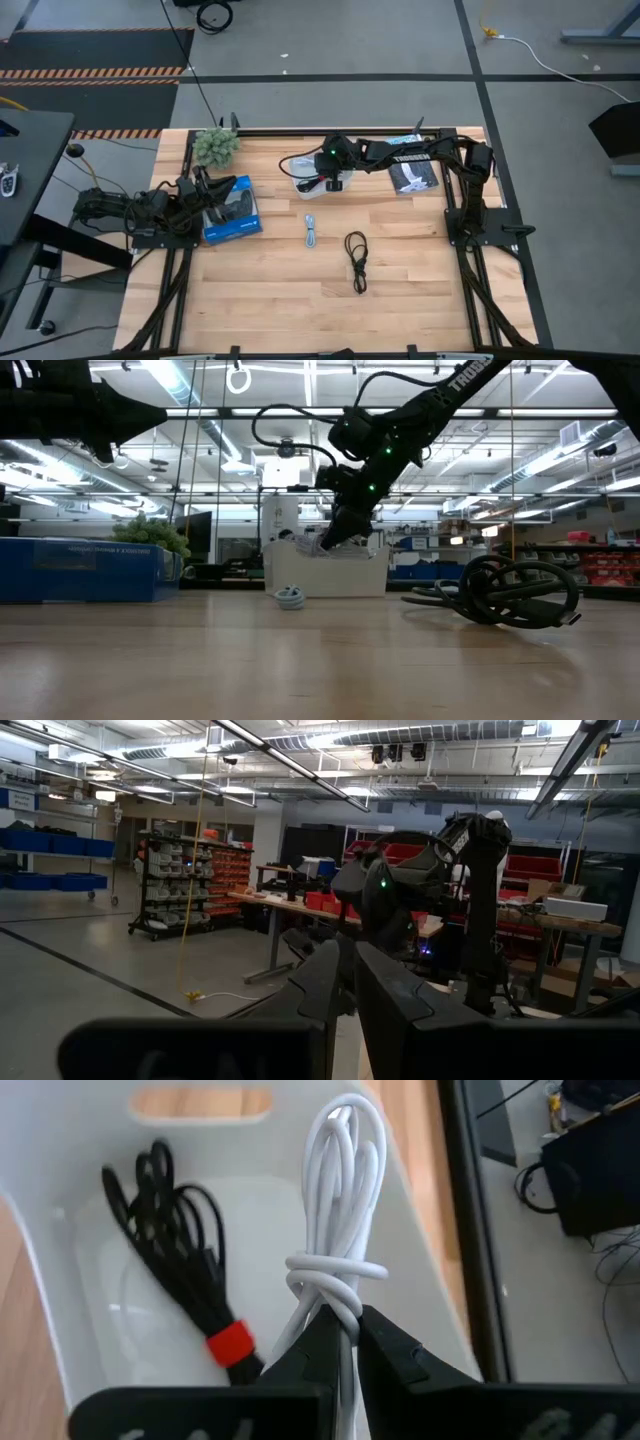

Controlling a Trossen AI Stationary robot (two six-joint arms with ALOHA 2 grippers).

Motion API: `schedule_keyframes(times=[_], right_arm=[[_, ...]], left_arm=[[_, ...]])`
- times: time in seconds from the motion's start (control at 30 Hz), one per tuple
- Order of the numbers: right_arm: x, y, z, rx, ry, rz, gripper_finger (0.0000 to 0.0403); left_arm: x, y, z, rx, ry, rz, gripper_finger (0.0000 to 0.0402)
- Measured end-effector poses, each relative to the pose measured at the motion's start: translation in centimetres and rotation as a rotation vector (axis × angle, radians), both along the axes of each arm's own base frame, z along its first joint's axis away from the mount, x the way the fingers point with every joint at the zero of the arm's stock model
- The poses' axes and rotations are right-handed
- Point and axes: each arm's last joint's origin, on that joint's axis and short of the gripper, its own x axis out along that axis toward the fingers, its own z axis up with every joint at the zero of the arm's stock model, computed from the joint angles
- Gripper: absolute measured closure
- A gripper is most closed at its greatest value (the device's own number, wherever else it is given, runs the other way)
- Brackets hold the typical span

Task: Pick and place USB-C Cables
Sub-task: Put the white USB cable into the white bin

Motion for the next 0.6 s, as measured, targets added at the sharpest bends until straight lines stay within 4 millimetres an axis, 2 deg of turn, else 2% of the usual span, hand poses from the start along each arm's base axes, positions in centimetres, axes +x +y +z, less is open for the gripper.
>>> schedule_keyframes(times=[0.3, 0.6], right_arm=[[-1.1, 0.2, -2.0, 0.016, 0.044, 0.006, 0.0375], [-1.7, 0.4, -3.0, 0.046, 0.071, -0.013, 0.0363]], left_arm=[[0.0, 0.0, 0.0, 0.0, 0.0, 0.0, 0.0358], [0.0, 0.0, 0.0, 0.0, 0.0, 0.0, 0.0358]])
